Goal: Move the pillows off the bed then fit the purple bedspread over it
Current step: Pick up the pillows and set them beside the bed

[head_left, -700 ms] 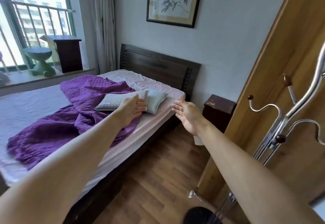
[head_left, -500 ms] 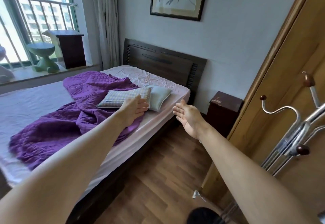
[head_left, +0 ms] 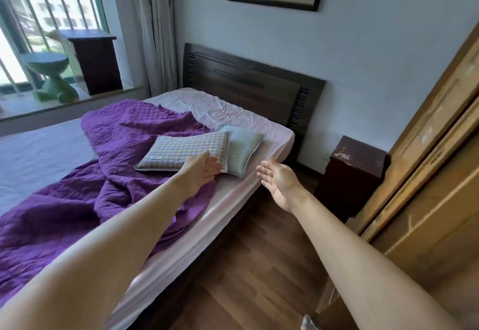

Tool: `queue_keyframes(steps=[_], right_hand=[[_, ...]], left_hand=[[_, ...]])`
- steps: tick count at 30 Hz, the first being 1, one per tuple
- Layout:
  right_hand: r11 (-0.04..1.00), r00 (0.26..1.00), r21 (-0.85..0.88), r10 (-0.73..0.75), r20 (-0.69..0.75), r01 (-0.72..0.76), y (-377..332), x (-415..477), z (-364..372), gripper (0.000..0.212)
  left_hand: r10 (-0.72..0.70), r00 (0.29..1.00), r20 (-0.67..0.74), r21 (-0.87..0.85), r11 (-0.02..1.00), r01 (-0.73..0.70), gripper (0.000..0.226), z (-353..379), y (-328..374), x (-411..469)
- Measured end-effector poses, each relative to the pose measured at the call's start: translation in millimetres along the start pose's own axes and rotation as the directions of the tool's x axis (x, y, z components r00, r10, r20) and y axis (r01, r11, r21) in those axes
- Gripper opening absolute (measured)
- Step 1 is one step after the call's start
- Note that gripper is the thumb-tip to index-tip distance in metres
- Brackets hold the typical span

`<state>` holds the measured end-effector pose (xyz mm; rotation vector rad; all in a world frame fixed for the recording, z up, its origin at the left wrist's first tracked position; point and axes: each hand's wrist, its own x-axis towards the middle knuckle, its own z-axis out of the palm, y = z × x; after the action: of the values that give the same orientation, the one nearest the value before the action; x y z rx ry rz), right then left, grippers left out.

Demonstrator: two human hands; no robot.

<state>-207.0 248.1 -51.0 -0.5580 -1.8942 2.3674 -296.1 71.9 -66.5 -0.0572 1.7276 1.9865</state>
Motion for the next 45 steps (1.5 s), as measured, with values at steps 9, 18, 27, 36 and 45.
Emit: queue_keyframes(steps=[9, 18, 27, 36, 45], right_hand=[[0.998, 0.999, -0.026, 0.053, -0.007, -0.053, -13.5, 134.1, 2.9, 0.055], [0.993, 0.993, -0.076, 0.093, 0.073, -0.087, -22.1, 294.7, -12.6, 0.053], [0.98, 0.979, -0.143, 0.154, 0.133, -0.135, -51.1, 474.9, -51.1, 0.054], [0.953, 0.943, -0.203, 0.264, 0.201, -0.224, -37.1, 586.0, -47.5, 0.054], [0.883, 0.882, -0.34, 0.411, 0.229, -0.323, 9.7, 731.8, -4.9, 0.054]], left_hand=[[-0.067, 0.998, -0.003, 0.003, 0.998, 0.067, 0.046, -22.1, 24.4, 140.1], [-0.074, 0.995, -0.071, -0.031, 0.997, 0.072, 0.046, -23.1, 39.9, 287.0], [-0.118, 0.977, -0.176, -0.083, 0.991, 0.104, 0.047, -0.5, 53.7, 438.1], [-0.248, 0.926, -0.284, -0.169, 0.964, 0.206, 0.048, -20.0, 33.4, 524.2], [-0.457, 0.759, -0.463, -0.426, 0.866, 0.262, 0.045, -73.3, -27.1, 624.5]])
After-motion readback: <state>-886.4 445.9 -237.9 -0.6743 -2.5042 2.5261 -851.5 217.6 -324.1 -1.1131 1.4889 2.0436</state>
